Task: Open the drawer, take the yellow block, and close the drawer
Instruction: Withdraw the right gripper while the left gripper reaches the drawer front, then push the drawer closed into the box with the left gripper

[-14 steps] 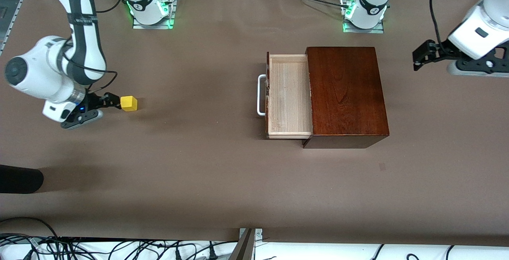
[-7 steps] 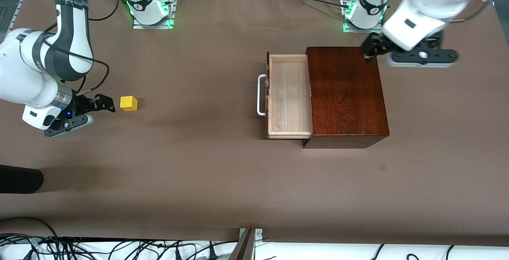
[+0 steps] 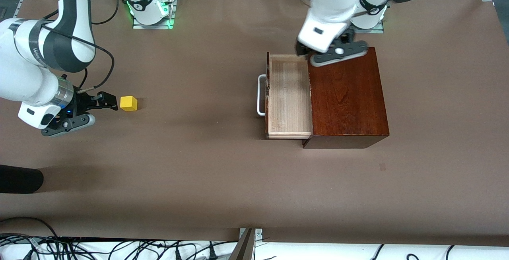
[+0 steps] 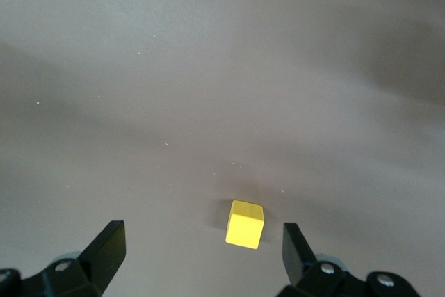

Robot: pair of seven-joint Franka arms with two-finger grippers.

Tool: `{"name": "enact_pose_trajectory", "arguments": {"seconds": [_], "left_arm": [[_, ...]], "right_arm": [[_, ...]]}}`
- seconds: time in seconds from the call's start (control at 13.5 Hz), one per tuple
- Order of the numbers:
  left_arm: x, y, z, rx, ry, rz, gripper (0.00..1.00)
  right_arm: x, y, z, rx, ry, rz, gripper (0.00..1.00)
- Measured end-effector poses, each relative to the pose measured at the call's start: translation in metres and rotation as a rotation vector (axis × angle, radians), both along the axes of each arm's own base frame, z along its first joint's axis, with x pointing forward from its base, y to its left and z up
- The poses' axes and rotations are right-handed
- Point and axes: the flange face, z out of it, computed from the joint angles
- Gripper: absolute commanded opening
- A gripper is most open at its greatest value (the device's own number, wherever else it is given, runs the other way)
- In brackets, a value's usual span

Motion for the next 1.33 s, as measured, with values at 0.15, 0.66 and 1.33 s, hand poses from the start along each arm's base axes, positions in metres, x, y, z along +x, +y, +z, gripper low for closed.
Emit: {"name": "enact_pose_trajectory", "arguments": {"seconds": [0.15,0.66,1.33], "left_arm": [[-0.008,-0.033,-0.022,0.003,-0.015,0.070,1.00],[-0.016,-0.115,-0.095,0.022,-0.041,0.373,1.00],[-0.007,-0.190,-0.194,-0.049,-0.085,0.688,0.00]], "right_arm": [[0.003,0.002,0.005,-0.010,0.004,0.002,1.00],[-0.013,-0.008,0.062,-0.001,-0.029,-0.256,1.00],[-0.047,-0.051,0.132,-0.015,-0.083,-0.318,1.00]]}}
